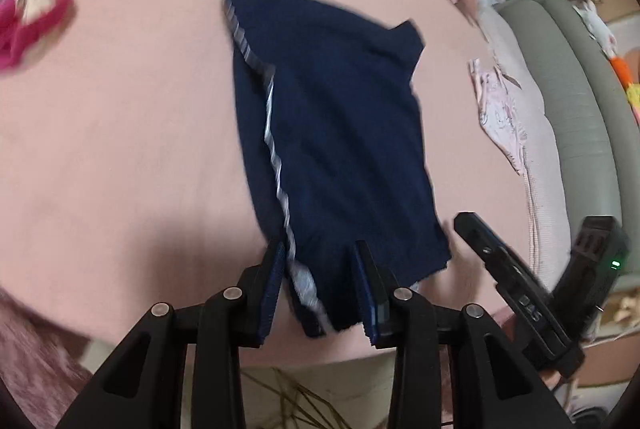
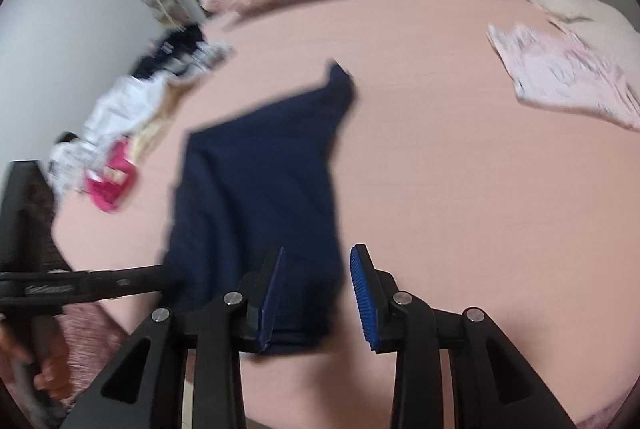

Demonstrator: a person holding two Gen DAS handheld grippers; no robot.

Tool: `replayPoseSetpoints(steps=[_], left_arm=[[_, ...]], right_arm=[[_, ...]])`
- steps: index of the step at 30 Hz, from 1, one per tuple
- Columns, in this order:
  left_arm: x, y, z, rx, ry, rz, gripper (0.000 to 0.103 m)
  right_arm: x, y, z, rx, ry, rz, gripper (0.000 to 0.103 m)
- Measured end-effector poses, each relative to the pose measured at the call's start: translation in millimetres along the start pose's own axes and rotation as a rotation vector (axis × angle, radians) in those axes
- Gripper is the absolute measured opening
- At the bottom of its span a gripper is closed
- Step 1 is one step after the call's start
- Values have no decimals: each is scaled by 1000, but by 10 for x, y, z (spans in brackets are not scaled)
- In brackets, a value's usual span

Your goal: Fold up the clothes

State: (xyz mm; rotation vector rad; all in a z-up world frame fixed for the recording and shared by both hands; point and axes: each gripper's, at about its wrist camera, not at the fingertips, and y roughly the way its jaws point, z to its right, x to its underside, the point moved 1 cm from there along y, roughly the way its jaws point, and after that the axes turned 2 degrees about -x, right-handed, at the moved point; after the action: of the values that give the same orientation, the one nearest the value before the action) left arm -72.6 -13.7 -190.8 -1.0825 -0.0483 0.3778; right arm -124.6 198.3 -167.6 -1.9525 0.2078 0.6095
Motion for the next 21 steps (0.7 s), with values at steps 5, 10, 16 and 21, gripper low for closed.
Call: replayPoseSetpoints(steps=[5,10,16,21], left_arm=[[154,100,-94,47,-50,-15,31],[214,131,-25,46,-7,28,16],[130,139,-207,101,-77,-20,16],[120,89,-318,138,-81,-71,18]], right_arm=[[166,171,186,-93,103,-81,33],[194,195,131,-71,52,-101,33],[268,66,-1,-60,-23,-107,14],[279,46,106,-83,7,-146,21]])
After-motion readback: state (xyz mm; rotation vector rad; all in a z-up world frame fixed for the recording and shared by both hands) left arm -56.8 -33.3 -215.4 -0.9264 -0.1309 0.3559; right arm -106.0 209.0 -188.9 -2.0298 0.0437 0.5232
